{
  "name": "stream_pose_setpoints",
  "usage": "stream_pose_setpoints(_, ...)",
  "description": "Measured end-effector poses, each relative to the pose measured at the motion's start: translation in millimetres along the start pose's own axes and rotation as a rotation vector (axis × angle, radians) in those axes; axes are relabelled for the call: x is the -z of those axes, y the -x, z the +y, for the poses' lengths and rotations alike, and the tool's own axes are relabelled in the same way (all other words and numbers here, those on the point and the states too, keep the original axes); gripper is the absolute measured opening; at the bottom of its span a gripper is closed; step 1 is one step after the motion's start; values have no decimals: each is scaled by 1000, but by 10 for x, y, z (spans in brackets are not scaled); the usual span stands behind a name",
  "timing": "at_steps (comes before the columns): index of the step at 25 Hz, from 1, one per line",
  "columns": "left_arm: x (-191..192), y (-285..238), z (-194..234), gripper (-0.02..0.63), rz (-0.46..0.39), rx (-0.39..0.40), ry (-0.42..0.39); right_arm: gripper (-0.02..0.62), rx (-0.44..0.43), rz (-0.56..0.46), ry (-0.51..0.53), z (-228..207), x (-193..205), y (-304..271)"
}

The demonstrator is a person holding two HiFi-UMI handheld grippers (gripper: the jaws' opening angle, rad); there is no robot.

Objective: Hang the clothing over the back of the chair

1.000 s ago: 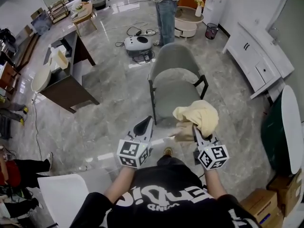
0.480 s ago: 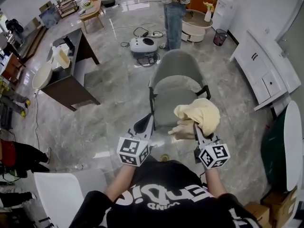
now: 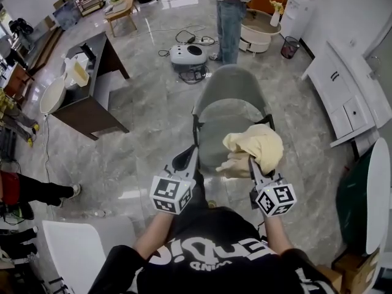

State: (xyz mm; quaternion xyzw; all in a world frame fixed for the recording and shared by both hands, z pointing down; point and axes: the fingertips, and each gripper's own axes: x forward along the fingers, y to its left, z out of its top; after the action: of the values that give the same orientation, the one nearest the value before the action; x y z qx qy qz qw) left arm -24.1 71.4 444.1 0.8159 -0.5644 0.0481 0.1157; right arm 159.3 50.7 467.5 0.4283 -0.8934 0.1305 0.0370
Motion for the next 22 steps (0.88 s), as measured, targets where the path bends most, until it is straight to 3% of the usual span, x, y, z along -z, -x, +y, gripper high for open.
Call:
stream_pose_setpoints(11,-108,-705,465,15,6,44,1,75,34,2,-2,-271,-85,-682)
stream_pose_setpoints(22,-448,-1497,987,15,20,119,-11,75,97,9,-14,-539,-339,-1442)
